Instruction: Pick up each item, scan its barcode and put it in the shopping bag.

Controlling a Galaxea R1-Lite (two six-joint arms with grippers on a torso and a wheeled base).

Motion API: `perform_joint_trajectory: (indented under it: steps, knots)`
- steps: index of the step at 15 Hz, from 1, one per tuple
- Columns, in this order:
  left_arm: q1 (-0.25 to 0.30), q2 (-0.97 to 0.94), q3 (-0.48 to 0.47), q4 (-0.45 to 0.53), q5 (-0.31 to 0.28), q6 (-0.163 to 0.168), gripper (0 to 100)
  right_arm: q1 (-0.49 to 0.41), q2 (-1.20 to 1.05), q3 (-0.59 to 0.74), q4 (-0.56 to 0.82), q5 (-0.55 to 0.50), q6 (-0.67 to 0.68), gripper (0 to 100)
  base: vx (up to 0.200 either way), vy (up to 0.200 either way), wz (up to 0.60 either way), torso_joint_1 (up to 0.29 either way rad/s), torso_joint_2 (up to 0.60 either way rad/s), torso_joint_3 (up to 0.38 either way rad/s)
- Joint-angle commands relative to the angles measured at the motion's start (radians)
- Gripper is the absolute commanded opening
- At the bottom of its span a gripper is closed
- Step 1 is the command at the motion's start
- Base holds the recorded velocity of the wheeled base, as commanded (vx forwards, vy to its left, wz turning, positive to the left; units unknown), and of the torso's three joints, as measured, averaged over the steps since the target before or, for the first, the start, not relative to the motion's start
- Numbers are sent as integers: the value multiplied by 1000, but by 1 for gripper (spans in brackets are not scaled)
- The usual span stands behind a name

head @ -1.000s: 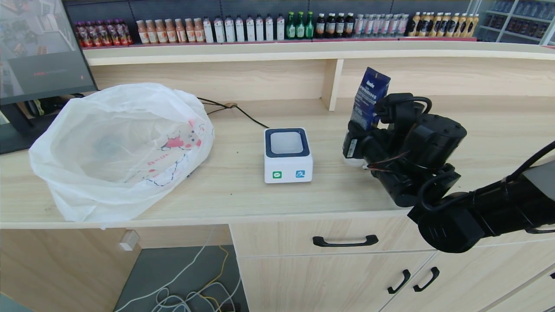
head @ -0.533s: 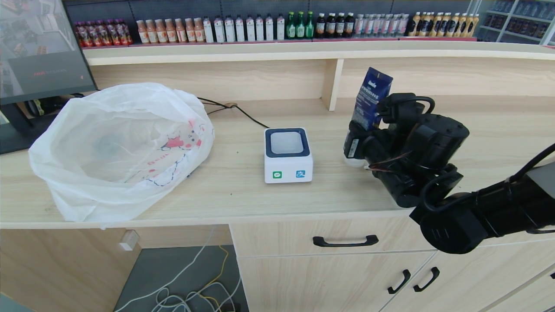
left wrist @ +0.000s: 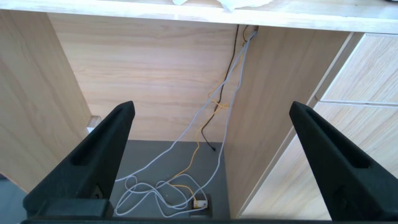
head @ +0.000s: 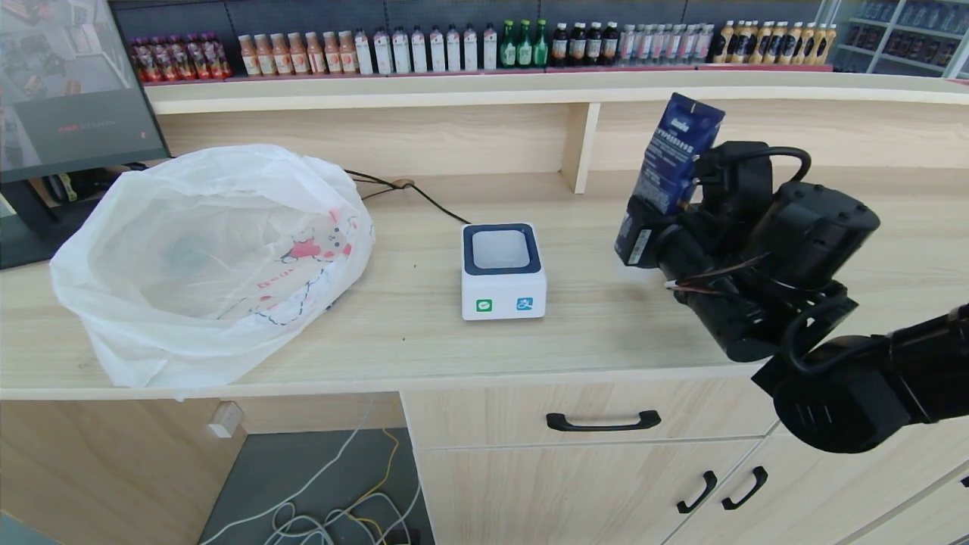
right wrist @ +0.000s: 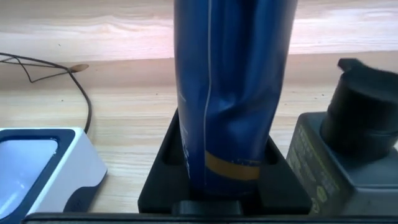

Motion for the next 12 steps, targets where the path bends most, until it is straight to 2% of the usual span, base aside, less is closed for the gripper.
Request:
perform_joint_trajectory:
  steps: [1, 6, 10, 12]
  knots:
    - [-2, 0, 0, 0, 0, 0, 100, 8, -101, 36, 4, 0, 2, 0, 0, 0, 0, 0, 0, 0]
    - [0, 0, 0, 0, 0, 0, 100, 48, -230, 163, -13, -6, 1, 0, 0, 0, 0, 0, 0, 0]
    - [-2, 0, 0, 0, 0, 0, 100, 88, -293, 214, -13, -9, -11, 0, 0, 0, 0, 0, 0, 0]
    - [-2, 0, 0, 0, 0, 0, 100, 116, -355, 303, -13, -9, -45, 0, 0, 0, 0, 0, 0, 0]
